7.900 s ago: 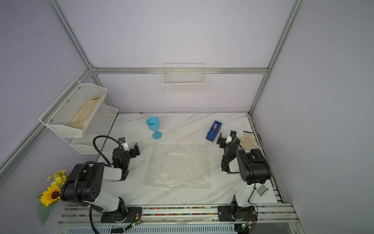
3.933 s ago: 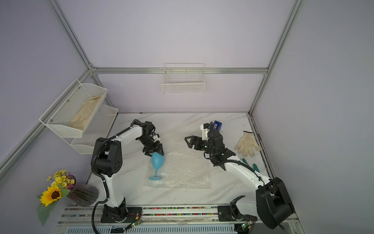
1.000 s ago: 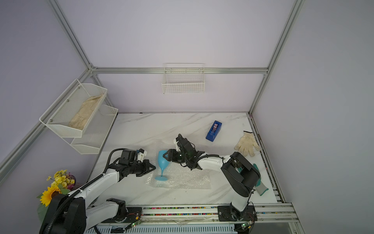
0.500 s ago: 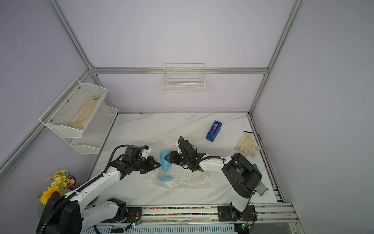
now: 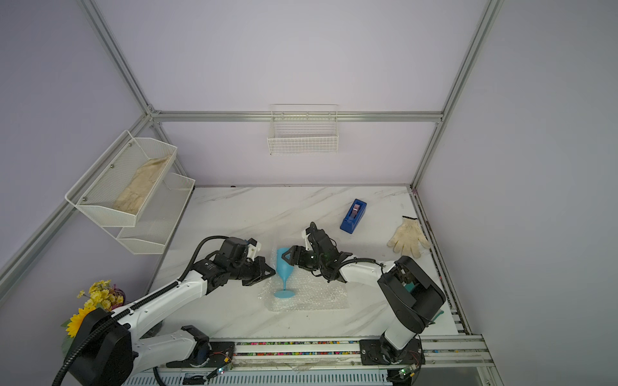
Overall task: Wrap wine glasses in bubble wrap
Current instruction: Wrap the wine glass in bubble wrap.
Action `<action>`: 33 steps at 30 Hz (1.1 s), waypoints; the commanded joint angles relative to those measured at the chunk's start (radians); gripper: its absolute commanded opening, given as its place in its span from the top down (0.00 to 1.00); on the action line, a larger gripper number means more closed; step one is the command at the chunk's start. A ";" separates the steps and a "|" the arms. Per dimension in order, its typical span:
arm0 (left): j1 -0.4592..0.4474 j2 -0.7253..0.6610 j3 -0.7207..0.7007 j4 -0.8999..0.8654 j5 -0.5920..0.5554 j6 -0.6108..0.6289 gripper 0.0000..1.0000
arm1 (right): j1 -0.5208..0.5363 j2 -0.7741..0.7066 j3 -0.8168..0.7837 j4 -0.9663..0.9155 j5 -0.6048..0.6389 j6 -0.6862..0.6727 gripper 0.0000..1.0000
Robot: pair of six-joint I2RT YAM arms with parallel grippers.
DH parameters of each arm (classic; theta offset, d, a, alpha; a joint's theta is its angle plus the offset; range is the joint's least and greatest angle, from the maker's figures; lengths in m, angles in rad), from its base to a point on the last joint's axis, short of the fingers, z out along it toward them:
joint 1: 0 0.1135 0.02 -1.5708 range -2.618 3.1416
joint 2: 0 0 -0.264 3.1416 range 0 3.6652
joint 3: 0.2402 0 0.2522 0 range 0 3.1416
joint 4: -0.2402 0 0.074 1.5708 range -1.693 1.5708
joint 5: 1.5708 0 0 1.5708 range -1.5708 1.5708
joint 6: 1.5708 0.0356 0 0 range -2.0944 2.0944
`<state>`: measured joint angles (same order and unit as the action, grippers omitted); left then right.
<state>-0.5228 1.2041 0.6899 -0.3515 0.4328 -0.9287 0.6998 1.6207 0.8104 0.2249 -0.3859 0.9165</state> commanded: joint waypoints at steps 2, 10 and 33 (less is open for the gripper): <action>-0.053 0.030 0.102 0.070 -0.044 -0.070 0.92 | -0.017 -0.047 -0.028 0.027 -0.023 0.015 0.31; -0.107 0.091 0.126 0.149 -0.075 -0.141 0.92 | -0.052 -0.095 -0.054 0.015 -0.046 -0.007 0.30; -0.181 0.257 0.180 0.305 -0.070 -0.150 0.90 | -0.056 -0.059 0.046 -0.194 0.055 -0.097 0.39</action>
<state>-0.6971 1.4639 0.7914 -0.1131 0.3588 -1.0798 0.6456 1.5433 0.8242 0.0818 -0.3756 0.8322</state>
